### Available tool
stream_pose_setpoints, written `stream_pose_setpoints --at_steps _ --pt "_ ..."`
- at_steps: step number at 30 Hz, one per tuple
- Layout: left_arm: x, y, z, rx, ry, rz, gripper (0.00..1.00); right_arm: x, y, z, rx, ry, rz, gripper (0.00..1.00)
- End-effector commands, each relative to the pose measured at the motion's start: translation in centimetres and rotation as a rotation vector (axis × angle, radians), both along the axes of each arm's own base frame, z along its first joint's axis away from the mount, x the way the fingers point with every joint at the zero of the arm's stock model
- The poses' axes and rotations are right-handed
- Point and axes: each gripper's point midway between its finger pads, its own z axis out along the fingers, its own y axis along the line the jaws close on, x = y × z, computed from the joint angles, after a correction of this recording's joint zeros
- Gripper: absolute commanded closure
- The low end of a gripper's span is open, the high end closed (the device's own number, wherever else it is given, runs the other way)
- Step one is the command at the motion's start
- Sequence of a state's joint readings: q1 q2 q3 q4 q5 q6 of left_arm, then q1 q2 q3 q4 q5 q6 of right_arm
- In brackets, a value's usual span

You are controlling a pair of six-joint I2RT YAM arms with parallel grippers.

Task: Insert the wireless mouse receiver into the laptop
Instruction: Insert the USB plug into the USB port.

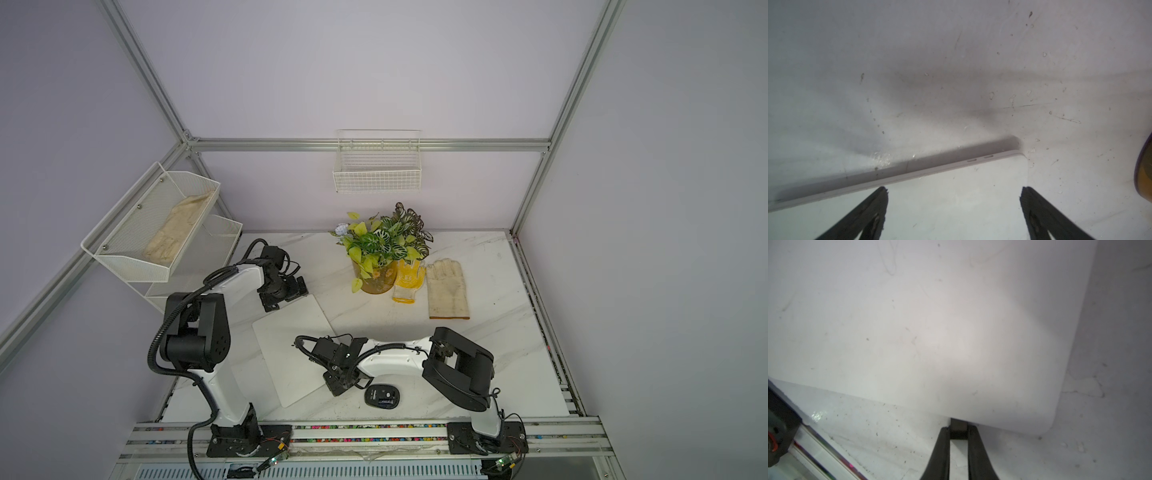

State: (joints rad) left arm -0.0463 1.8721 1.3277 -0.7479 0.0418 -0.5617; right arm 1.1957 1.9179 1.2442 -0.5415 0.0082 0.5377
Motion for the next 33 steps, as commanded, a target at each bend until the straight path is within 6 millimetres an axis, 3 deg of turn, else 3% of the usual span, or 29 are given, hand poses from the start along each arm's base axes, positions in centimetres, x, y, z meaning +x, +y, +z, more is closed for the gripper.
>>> stream_pose_setpoints --at_steps 1,14,33 --pt "-0.3 0.0 -1.3 -0.006 0.025 0.008 0.0 0.6 0.1 -0.8 0.006 -0.021 -0.018 0.87" --pt "-0.3 0.1 -1.2 -0.004 0.022 0.008 0.0 1.8 -0.7 -1.6 -0.082 -0.063 -0.056 0.87" --pt "-0.2 0.1 -1.1 -0.003 0.021 0.007 0.0 3.0 -1.4 -1.1 -0.097 -0.112 -0.09 0.85"
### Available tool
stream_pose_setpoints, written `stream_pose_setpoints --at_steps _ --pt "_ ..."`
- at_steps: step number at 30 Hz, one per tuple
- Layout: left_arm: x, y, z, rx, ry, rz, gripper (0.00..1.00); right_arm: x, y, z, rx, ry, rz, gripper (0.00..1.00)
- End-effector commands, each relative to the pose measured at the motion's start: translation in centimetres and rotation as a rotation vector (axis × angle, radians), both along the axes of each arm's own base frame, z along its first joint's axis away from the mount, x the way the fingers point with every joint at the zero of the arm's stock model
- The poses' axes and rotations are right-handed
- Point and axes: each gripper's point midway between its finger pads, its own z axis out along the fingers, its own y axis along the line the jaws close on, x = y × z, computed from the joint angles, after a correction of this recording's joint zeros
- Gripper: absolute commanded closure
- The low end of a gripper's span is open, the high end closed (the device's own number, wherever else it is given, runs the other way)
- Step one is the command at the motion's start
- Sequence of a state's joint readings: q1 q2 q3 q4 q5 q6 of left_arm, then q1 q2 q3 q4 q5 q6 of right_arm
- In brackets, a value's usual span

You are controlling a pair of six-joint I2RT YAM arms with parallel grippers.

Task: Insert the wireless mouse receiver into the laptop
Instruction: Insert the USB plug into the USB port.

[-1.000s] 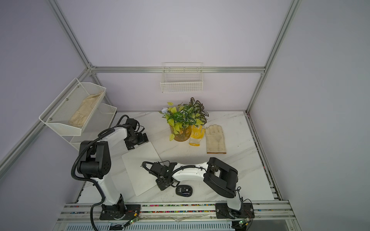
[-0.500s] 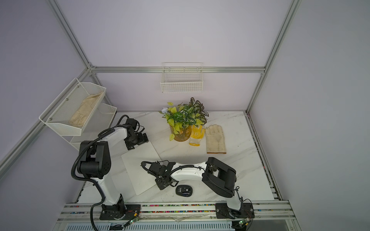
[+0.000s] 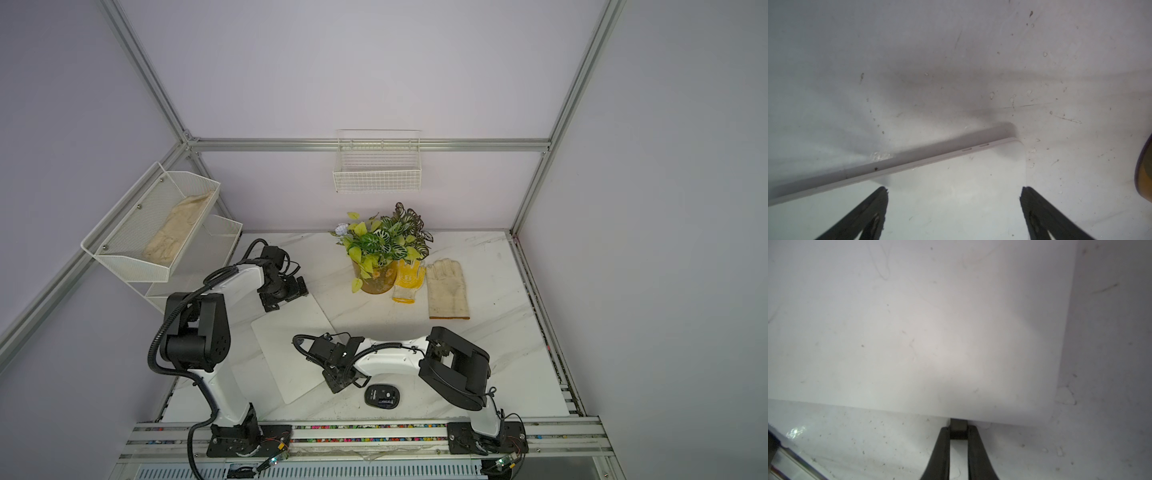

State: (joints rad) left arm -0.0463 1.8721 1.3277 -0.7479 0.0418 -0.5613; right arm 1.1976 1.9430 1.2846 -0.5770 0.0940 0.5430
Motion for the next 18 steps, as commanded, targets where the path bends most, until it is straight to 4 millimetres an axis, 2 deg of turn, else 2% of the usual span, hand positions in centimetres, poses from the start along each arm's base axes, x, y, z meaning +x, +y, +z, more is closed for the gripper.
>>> stream_pose_setpoints --at_steps 1,12,18 --pt "-0.22 0.07 -1.1 -0.003 0.02 0.008 0.0 1.69 -1.25 -1.08 -0.05 -0.05 -0.063 0.85" --pt "-0.19 0.09 -1.12 -0.003 0.021 0.007 0.0 2.19 -0.97 -0.93 -0.039 -0.064 -0.071 0.85" --pt "-0.11 0.03 -1.07 -0.003 0.018 0.006 0.0 2.35 -1.53 -1.28 -0.056 -0.059 -0.098 0.85"
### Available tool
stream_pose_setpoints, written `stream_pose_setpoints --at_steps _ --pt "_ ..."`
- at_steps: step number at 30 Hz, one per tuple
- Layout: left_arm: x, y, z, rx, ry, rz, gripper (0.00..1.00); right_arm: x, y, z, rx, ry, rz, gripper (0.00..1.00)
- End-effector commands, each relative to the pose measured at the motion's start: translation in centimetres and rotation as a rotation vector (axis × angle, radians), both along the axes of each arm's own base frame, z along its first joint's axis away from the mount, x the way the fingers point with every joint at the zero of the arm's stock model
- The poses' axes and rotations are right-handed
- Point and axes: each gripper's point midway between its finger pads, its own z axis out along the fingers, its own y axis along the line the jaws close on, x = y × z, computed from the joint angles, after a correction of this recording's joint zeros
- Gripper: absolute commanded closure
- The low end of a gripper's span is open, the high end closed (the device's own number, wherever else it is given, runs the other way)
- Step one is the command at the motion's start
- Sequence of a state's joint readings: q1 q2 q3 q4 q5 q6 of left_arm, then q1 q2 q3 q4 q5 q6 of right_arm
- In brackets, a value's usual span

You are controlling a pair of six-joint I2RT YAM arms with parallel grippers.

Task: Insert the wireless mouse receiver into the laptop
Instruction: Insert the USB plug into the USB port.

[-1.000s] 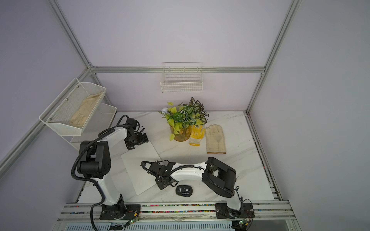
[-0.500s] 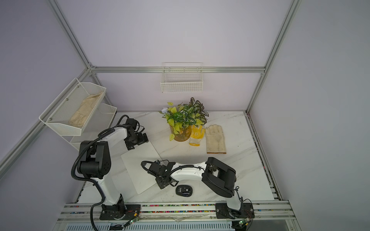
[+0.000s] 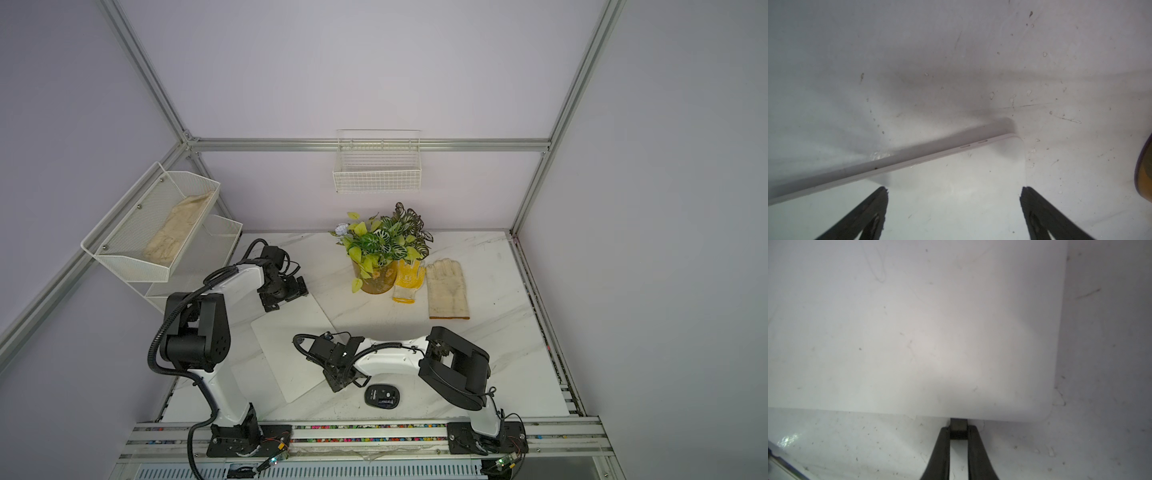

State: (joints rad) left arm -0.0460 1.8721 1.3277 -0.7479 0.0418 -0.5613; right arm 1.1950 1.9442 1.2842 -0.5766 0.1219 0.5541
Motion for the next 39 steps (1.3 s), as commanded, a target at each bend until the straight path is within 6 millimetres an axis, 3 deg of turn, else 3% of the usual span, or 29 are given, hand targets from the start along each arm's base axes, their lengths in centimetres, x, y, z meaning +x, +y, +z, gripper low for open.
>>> stream_pose_setpoints --at_steps 1,39 --pt "-0.1 0.0 -1.1 -0.003 0.018 0.005 0.0 1.8 -1.4 -1.3 -0.049 -0.037 -0.079 0.85" --pt "-0.1 0.1 -1.0 -0.001 0.017 0.004 0.0 1.8 -2.8 -1.4 -0.063 -0.04 -0.11 0.85"
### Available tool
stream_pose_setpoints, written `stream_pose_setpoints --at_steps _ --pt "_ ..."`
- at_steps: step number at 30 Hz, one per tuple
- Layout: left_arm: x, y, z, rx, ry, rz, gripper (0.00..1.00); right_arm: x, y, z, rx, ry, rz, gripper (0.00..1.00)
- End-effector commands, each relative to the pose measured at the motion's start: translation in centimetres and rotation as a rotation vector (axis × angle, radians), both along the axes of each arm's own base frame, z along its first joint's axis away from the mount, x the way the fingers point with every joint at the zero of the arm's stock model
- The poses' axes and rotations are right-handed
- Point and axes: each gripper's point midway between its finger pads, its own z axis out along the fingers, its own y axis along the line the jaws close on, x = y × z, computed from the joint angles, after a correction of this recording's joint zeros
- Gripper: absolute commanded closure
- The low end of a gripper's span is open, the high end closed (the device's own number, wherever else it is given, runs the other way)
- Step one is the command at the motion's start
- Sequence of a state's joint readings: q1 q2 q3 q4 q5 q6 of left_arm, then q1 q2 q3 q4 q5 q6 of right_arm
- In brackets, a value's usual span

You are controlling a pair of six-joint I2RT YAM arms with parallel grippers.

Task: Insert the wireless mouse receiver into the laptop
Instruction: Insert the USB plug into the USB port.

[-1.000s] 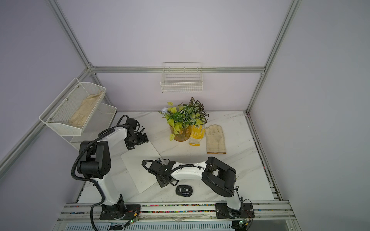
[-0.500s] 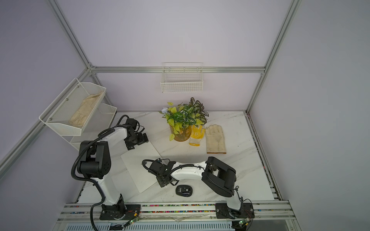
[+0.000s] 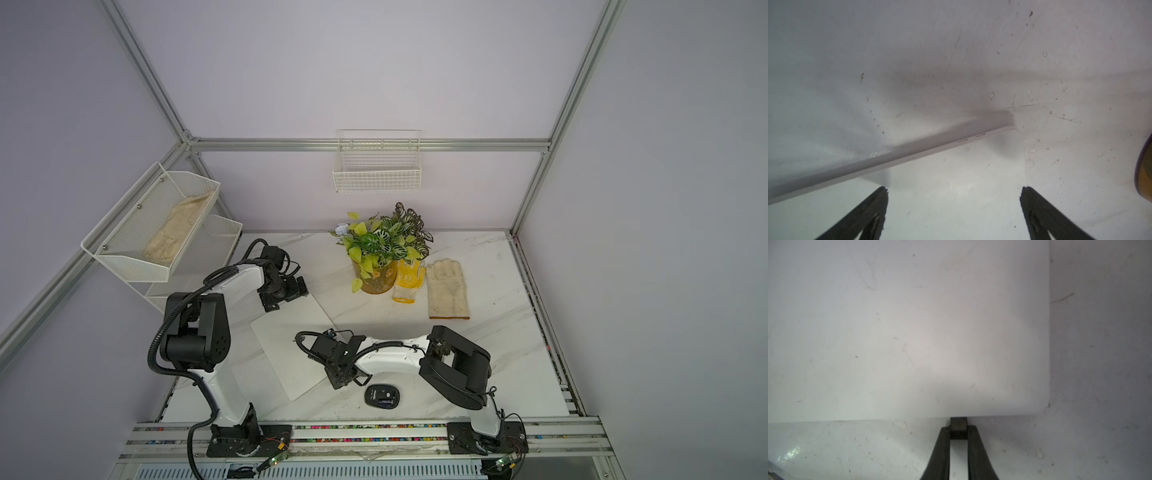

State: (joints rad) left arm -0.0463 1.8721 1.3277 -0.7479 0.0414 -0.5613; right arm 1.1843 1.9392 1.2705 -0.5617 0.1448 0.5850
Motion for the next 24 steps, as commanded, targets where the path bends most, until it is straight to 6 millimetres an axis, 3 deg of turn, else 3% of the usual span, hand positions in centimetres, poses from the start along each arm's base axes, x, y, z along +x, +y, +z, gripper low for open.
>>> stream_pose_setpoints --at_steps 1,13,24 --pt "-0.1 0.0 -1.0 -0.002 0.017 0.002 0.0 1.0 -2.4 -1.3 -0.067 -0.023 -0.062 0.85" --pt "-0.1 0.1 -0.9 -0.001 0.015 0.003 0.0 0.4 -2.5 -1.4 -0.069 -0.008 -0.008 0.84" --pt "0.0 0.2 -0.9 0.002 0.013 0.004 0.0 0.9 -1.0 -1.3 -0.049 -0.019 0.024 0.84"
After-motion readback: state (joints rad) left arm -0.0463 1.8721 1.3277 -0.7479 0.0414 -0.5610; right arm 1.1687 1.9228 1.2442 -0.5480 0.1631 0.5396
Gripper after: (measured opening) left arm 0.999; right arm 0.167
